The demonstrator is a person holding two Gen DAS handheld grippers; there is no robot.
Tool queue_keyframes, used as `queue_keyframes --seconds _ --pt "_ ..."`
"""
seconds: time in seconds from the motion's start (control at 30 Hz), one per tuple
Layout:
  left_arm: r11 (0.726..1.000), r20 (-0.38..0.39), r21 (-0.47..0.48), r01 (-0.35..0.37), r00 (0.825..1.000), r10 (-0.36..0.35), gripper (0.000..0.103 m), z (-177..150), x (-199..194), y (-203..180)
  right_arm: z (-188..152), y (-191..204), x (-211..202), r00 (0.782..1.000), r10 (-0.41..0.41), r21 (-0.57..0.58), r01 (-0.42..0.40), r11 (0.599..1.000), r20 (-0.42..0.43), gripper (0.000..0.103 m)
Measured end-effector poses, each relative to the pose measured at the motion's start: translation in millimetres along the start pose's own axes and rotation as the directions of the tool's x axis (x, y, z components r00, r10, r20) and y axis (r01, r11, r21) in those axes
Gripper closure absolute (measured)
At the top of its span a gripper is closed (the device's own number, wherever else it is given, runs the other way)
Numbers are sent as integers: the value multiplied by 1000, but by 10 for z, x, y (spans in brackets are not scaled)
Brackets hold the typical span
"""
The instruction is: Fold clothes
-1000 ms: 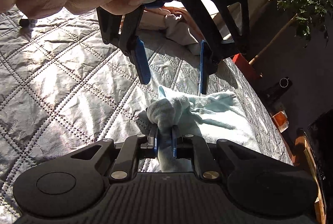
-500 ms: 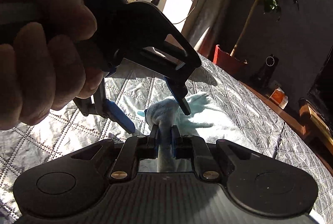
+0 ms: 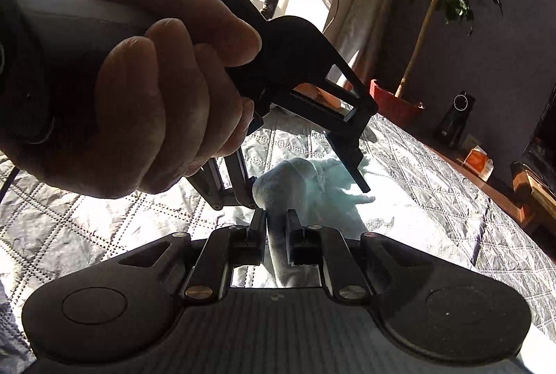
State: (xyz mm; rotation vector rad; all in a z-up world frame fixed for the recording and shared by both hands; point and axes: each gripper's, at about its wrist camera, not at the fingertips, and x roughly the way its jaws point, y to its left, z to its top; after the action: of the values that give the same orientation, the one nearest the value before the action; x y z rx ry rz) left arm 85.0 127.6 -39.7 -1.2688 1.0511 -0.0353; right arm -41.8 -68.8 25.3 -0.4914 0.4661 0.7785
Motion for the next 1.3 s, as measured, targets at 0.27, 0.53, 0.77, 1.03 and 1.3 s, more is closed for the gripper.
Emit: queue_keyframes --seconds 0.27,0.53,0.77,1.03,1.3 --pt "999 11 22 -37 999 36 82 19 -10 19 -141 -278 -259 996 -70 164 62 984 46 54" --pt "995 78 78 -69 995 63 91 36 -133 -30 -457 -802 -329 925 -346 250 375 893 -154 69" --pt "986 116 138 -88 991 73 93 -24 -162 -148 -575 -730 36 890 -361 107 402 909 -279 96" --pt "974 163 220 -56 986 20 95 -68 -254 -356 -586 -616 43 891 -358 34 382 924 -278 100" --pt "903 185 428 -46 982 -37 95 -315 -273 -808 -570 -629 -75 904 -346 56 370 927 -251 92"
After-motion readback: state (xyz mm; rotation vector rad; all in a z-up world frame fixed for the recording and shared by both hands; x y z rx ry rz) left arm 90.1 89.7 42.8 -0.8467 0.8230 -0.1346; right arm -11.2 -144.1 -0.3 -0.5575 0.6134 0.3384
